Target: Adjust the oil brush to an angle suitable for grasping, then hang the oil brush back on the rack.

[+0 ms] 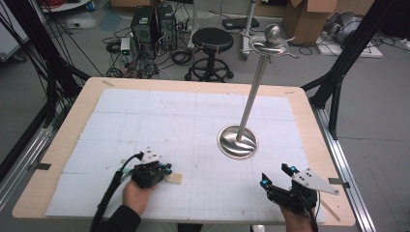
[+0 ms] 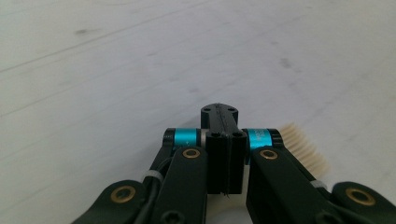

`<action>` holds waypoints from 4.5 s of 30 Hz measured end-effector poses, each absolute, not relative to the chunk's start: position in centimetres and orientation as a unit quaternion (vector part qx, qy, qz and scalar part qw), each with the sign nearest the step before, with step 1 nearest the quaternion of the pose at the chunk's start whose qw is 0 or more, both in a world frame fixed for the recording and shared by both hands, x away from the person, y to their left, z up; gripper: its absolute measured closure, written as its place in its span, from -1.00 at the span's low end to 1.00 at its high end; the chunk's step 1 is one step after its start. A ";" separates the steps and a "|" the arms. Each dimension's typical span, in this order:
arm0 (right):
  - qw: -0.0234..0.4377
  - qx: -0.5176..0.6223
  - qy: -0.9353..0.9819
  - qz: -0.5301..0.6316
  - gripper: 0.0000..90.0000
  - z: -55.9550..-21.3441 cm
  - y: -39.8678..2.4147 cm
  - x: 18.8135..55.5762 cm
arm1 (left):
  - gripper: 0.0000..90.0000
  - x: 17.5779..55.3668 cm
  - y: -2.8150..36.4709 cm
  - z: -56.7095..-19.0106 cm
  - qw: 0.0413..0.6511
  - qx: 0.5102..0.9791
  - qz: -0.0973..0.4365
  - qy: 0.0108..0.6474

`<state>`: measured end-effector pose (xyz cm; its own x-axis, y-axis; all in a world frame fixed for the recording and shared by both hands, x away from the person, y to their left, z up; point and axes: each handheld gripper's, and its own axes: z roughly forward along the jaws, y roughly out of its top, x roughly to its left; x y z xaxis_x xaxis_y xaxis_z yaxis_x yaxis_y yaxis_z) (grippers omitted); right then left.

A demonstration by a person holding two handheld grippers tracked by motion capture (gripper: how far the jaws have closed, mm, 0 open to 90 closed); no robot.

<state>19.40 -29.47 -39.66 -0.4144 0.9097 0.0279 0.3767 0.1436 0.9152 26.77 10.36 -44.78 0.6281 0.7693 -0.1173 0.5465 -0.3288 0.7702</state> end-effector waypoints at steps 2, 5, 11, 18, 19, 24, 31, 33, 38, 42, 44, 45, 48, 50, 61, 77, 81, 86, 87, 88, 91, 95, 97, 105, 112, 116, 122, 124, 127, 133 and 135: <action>0.286 0.460 0.700 0.466 -0.52 -39.6 -29.5 19.4 | 0.99 26.3 8.3 -44.8 0.413 0.812 0.133 0.391; 0.285 0.460 0.700 0.467 -0.52 -39.6 -29.5 19.3 | 0.99 25.9 6.2 -44.8 0.422 0.819 0.111 0.371; 0.283 0.461 0.698 0.469 -0.52 -39.6 -29.6 19.3 | 0.99 26.3 10.4 -42.8 0.455 0.778 0.147 0.407; 0.284 0.459 0.698 0.470 -0.52 -39.6 -29.4 19.3 | 0.99 26.9 22.3 -43.3 0.405 0.721 0.219 0.518; 0.285 0.457 0.700 0.468 -0.52 -39.6 -29.4 19.4 | 0.99 26.7 23.5 -43.9 0.399 0.714 0.221 0.532; 0.284 0.459 0.701 0.467 -0.52 -39.6 -29.3 19.4 | 0.99 26.0 26.6 -45.1 0.386 0.695 0.228 0.561; 0.284 0.459 0.702 0.465 -0.52 -39.6 -29.3 19.3 | 0.99 25.7 24.7 -45.1 0.382 0.726 0.230 0.523; 0.284 0.459 0.702 0.465 -0.52 -39.6 -29.4 19.3 | 0.99 25.5 24.0 -45.1 0.389 0.734 0.220 0.511; 0.284 0.460 0.702 0.464 -0.52 -39.6 -29.3 19.3 | 0.99 25.1 21.5 -45.1 0.399 0.750 0.202 0.487; 0.285 0.459 0.702 0.464 -0.52 -39.6 -29.3 19.4 | 0.99 25.2 19.1 -45.1 0.407 0.753 0.183 0.483; 0.283 0.461 0.702 0.464 -0.52 -39.7 -29.2 19.3 | 0.99 25.3 17.8 -45.1 0.411 0.756 0.176 0.478; 0.285 0.459 0.702 0.464 -0.52 -39.7 -29.3 19.4 | 0.99 25.3 17.2 -45.1 0.410 0.759 0.176 0.474; 0.283 0.461 0.701 0.465 -0.52 -39.6 -29.4 19.3 | 0.99 25.4 15.3 -45.1 0.415 0.765 0.167 0.464; 0.285 0.459 0.700 0.467 -0.52 -39.6 -29.4 19.3 | 0.99 25.4 14.2 -45.1 0.418 0.769 0.159 0.457; 0.280 0.449 0.710 0.465 -0.51 -39.7 -29.0 19.4 | 0.99 26.9 10.1 -45.0 0.436 0.779 0.129 0.433; 0.252 0.410 0.752 0.451 -0.67 -39.9 -26.2 20.1 | -0.64 24.0 22.5 -41.3 0.569 0.685 0.191 0.412; 0.246 0.401 0.758 0.453 -0.65 -39.9 -26.0 20.0 | -0.63 23.2 24.4 -41.6 0.550 0.703 0.205 0.402; 0.246 0.403 0.750 0.463 -0.59 -39.8 -26.4 19.7 | -0.63 23.2 25.8 -41.6 0.562 0.685 0.215 0.411; 0.245 0.403 0.750 0.464 -0.59 -39.8 -26.5 19.7 | -0.63 23.1 25.9 -41.6 0.563 0.685 0.218 0.409; 0.245 0.402 0.750 0.464 -0.58 -39.8 -26.5 19.7 | -0.63 23.1 25.9 -41.5 0.563 0.685 0.221 0.406; 0.243 0.401 0.751 0.465 -0.58 -39.9 -26.7 19.6 | -0.63 23.1 25.8 -41.4 0.561 0.687 0.226 0.402; 0.238 0.400 0.752 0.466 -0.52 -39.9 -26.9 19.4 | -0.62 23.3 25.5 -41.4 0.564 0.686 0.223 0.402; 0.235 0.402 0.753 0.466 -0.51 -40.0 -27.0 19.4 | -0.62 23.3 25.4 -41.5 0.565 0.686 0.219 0.402; 0.217 0.385 0.771 0.458 -0.43 -40.0 -25.7 19.7 | -0.62 23.3 25.3 -41.8 0.574 0.680 0.206 0.408; 0.190 0.357 0.799 0.445 -0.34 -40.4 -24.0 20.4 | -0.62 23.1 25.1 -41.5 0.577 0.676 0.207 0.408; 0.168 0.333 0.825 0.425 -0.24 -40.9 -22.6 21.0 | -0.62 23.0 24.8 -41.6 0.575 0.683 0.205 0.402; 0.123 0.308 0.861 0.386 -0.10 -42.1 -19.8 22.3 | -0.63 23.0 24.9 -41.6 0.581 0.681 0.197 0.401; 0.114 0.295 0.873 0.371 -0.05 -42.4 -18.6 22.6 | -0.63 23.0 24.8 -41.6 0.583 0.680 0.196 0.398; 0.114 0.267 0.892 0.346 0.07 -42.9 -16.8 22.9 | -0.63 23.0 24.6 -41.6 0.581 0.684 0.196 0.395; 0.104 0.251 0.906 0.324 0.37 -43.4 -15.9 22.8 | -0.62 23.1 24.5 -41.7 0.580 0.688 0.190 0.392; 0.103 0.249 0.909 0.319 0.48 -43.3 -15.7 22.7 | -0.62 23.1 24.4 -41.7 0.582 0.687 0.187 0.393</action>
<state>22.70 -15.74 -43.34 -0.8554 0.5173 -0.0276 0.3865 0.6727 0.6310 23.10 24.42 -41.66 0.6209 0.7578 -0.2005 0.3215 -0.0130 0.9468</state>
